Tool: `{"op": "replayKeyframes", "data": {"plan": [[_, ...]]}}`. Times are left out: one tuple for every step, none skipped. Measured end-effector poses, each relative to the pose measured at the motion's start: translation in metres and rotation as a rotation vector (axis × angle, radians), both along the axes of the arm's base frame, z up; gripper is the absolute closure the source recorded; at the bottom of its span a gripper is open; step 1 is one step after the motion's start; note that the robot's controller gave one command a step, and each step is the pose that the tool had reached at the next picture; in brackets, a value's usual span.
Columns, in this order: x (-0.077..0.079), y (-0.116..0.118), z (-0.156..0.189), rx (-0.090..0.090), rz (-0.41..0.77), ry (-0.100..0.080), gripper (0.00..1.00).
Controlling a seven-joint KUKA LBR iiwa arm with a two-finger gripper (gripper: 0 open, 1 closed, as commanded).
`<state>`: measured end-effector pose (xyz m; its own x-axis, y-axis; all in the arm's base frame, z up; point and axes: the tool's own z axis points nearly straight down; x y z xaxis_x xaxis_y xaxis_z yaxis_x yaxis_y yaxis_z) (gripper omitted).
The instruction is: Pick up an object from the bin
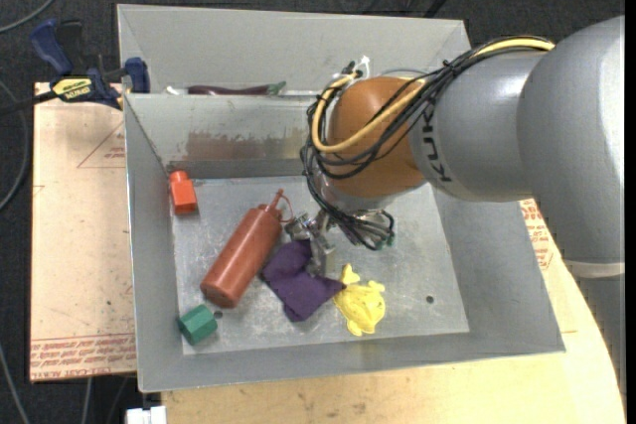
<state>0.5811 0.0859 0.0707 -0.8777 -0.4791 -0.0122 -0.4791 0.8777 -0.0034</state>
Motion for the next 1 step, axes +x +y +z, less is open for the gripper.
{"op": "replayKeyframes", "data": {"plan": [[0.0033, -0.0092, 0.1913, 0.001, 0.025, -0.006, 1.00]]}}
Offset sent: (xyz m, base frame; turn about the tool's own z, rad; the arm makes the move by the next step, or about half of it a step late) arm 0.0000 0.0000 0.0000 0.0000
